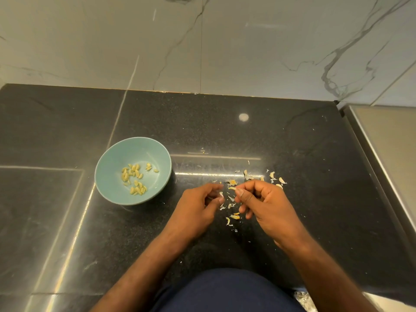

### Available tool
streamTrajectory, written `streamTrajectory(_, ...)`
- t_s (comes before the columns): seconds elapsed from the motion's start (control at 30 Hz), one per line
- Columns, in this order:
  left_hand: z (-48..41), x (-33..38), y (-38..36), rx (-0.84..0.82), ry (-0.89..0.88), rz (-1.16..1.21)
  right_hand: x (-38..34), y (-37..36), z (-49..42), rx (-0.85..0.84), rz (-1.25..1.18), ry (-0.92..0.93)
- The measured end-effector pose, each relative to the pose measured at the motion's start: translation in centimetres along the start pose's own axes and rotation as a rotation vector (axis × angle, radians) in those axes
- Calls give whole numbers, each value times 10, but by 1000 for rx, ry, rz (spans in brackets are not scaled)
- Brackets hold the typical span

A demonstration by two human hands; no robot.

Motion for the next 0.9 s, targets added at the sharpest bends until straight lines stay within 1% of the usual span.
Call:
streamTrajectory(0.1,1,16,4,3,-116,101,-1,-2,1,-35,40,12)
streamTrajectory(0.2,0,23,6,49,-186,79,-3,-5,2,-84,91,29)
streamTrajectory(0.3,0,20,5,72,-178,70,-6,-8,4,-102,134,72)
streamTrajectory(0.43,2,18,8,143,-147,72,-12,-10,5,-68,184,143)
streamTrajectory(0.53,3,16,7,152,-127,54,-13,-12,6,-62,204,178)
streamTrajectory(0.67,3,18,5,108,-106,43,-16,-12,9,-38,225,235)
streamTrajectory(0.77,4,18,4,22,-66,132,-20,-6,7,11,283,281)
streamTrajectory(0.9,4,16,9,31,-53,145,-24,-6,8,7,333,323)
Point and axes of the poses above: each hand's wrist, its own z-axis away from the middle knuckle, its own y-axis out of the back of the hand, x = y × z, the point moved 7 cm from there along -z, towards the middle knuckle, and after that the axes turned 5 degrees about x, right-handed, at the moved point
